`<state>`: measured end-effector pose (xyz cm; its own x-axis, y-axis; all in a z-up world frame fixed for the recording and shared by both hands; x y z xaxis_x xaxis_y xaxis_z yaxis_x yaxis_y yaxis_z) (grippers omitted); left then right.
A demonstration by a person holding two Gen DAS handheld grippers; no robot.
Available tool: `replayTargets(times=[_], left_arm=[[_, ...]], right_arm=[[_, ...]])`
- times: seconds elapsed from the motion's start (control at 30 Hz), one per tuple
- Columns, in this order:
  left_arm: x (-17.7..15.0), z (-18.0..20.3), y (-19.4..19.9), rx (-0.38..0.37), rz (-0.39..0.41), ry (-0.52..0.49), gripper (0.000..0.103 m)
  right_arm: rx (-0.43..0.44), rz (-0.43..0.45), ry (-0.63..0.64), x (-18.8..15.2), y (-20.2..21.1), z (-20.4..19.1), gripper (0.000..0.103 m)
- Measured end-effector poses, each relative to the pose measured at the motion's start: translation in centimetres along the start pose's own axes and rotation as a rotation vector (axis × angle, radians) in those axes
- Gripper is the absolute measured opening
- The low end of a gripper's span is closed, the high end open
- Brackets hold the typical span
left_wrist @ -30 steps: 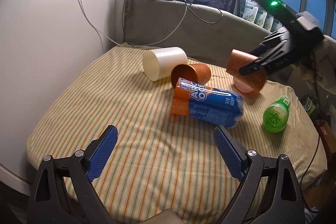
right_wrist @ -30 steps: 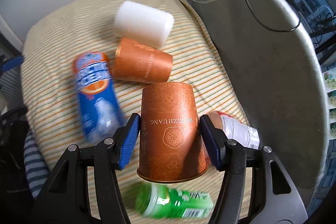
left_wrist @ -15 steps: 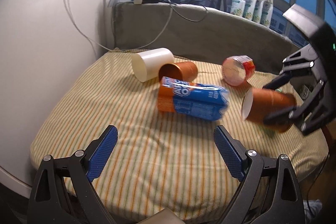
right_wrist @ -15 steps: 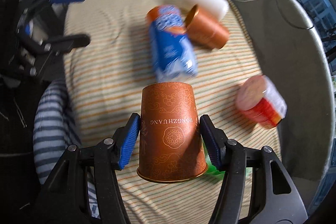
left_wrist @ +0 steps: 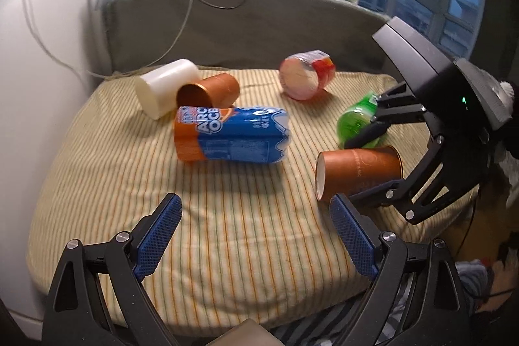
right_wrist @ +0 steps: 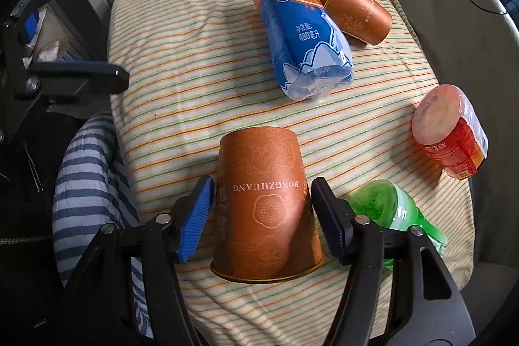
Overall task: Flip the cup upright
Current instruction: 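Grasp the orange cup with the left gripper while the right gripper releases it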
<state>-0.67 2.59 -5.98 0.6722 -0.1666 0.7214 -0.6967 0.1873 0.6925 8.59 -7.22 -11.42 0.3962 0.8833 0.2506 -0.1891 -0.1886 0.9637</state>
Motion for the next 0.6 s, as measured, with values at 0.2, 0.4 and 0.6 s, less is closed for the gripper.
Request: replayTargets(times=[0.2,0.4,0.6], left_arm=[[1.2,2.3,-0.4,0.009,-0.033,-0.198,0.093],[1.7,6.8,-1.3,-0.046,-0.109,-0.536,0.093],[3.0,9.5,-2.2,-0.165,-0.165,-0.725,0.087]], right_arm=[[0.012,0.119,-0.073,-0.7,2.9,0.9,0.078],[-0.026,0.304,-0.296,-6.3,6.8,3.4,0.078],[-0.080,0.404,-0.579,-15.1,8.2,4.1,0.078]])
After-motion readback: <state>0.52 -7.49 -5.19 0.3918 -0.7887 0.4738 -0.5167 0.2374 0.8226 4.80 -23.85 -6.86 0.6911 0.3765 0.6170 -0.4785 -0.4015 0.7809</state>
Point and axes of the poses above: each gripper's, at about its wrist camera, not at the fingertips, and y roughly against the way its jaws point, z to its right, x to its top, the point moved 1 cm from there along -y, roughly the way its jaws point, and after that the axes turned 5 degrees about -y, right-handed, at the moved point
